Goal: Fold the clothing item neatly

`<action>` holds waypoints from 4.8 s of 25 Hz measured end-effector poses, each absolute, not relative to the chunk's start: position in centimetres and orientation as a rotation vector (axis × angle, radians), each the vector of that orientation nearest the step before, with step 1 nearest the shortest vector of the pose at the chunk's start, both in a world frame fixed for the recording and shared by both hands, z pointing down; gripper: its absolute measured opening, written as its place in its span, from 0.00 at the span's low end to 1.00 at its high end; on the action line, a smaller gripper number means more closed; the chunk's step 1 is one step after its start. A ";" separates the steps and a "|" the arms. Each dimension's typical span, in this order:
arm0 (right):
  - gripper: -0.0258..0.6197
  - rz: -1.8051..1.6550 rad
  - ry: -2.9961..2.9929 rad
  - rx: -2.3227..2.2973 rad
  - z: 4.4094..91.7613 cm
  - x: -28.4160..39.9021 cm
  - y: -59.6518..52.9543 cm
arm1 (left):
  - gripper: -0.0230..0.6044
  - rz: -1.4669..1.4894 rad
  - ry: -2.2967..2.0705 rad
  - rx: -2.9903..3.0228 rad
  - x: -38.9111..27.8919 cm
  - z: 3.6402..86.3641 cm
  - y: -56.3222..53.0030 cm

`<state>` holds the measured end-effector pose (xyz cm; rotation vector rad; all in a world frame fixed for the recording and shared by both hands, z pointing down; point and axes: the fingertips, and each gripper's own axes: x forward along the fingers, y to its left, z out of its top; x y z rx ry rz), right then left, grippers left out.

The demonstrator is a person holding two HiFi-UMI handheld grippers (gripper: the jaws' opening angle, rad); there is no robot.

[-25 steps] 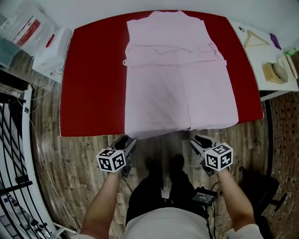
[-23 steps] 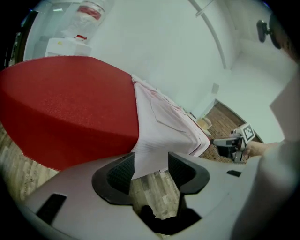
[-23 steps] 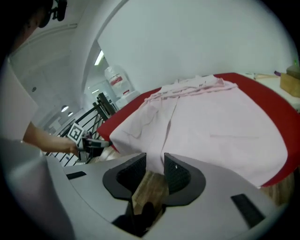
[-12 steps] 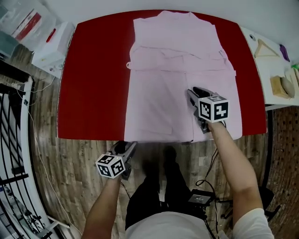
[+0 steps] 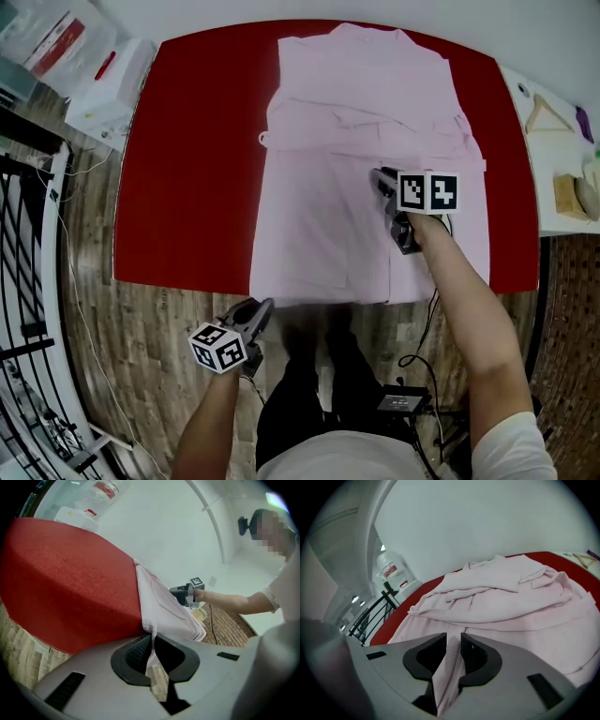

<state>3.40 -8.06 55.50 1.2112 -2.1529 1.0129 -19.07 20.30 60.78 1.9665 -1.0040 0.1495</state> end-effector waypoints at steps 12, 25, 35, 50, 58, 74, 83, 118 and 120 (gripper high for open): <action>0.07 1.006 -2.054 1.205 56.1 5.0 -8.1 | 0.07 0.199 -1.054 1.980 -19.6 60.8 20.5; 0.07 0.899 -2.064 1.239 55.8 6.5 -8.3 | 0.07 0.111 -1.020 1.927 -19.7 60.6 20.8; 0.21 0.702 -2.241 1.339 50.8 11.5 -1.3 | 0.27 0.207 -0.921 2.075 -19.4 59.9 21.8; 0.21 0.682 -1.904 1.451 59.0 27.1 25.0 | 0.33 0.480 -0.853 2.195 -19.8 62.2 27.5; 0.39 0.734 -1.927 1.277 68.2 31.0 24.7 | 0.46 0.576 -0.977 2.189 -18.7 67.8 25.5; 0.44 0.696 -2.085 1.079 74.1 29.7 19.4 | 0.61 0.542 -1.223 2.154 -21.0 70.3 21.2; 0.43 0.646 -2.095 1.038 74.6 29.7 19.2 | 0.61 0.569 -1.122 2.184 -20.6 72.3 20.9; 0.13 1.020 -2.241 0.781 57.3 23.2 30.0 | 0.05 -0.072 -0.531 2.026 -12.1 52.8 30.9; 0.13 1.064 -2.266 0.735 55.6 23.3 30.5 | 0.05 -0.123 -0.517 2.022 -12.0 51.0 30.7</action>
